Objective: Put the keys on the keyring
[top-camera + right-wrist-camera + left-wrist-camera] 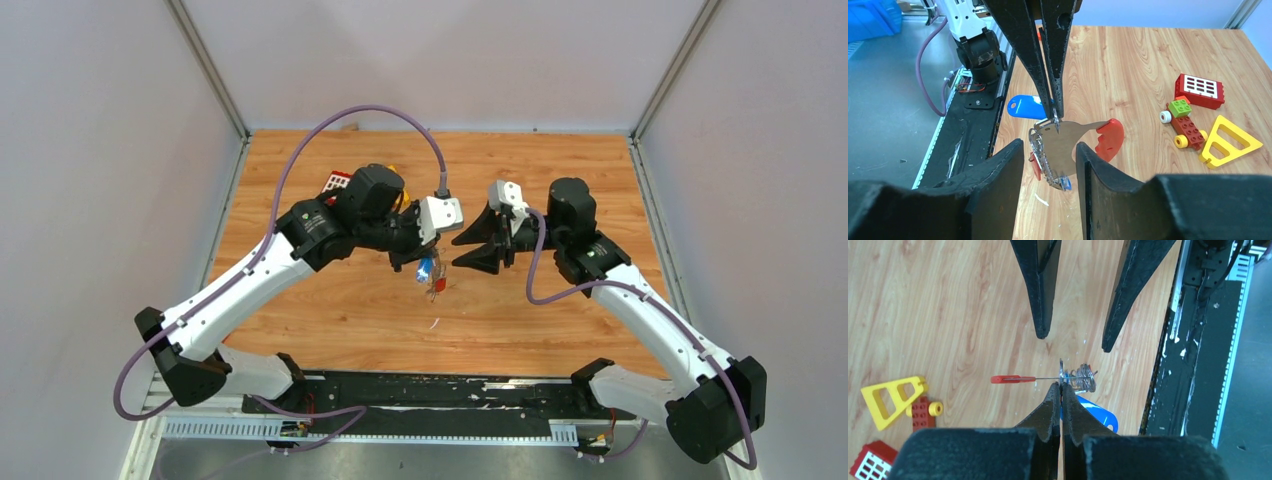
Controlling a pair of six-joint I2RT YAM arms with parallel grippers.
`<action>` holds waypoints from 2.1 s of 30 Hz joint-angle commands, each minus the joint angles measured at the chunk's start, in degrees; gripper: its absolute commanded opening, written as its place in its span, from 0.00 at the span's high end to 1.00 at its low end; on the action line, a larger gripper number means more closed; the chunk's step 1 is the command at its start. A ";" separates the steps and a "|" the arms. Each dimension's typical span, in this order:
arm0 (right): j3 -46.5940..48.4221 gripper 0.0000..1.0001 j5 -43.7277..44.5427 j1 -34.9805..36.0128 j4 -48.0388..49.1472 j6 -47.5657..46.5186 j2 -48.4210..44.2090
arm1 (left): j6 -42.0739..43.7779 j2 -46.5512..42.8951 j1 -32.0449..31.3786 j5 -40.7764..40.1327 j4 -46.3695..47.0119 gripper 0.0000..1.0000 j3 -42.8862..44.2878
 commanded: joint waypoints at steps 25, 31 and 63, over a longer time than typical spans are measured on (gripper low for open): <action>3.25 0.64 -1.69 4.51 6.49 3.62 5.87 | -2.93 5.31 -1.84 1.05 -10.38 1.00 9.59; 3.16 0.70 -2.74 4.89 6.74 3.92 5.93 | -3.08 5.16 -1.84 1.32 -9.79 1.00 9.13; 2.77 1.00 -1.93 4.76 4.01 -0.12 2.87 | -1.82 2.02 -1.84 2.56 -6.20 1.00 5.11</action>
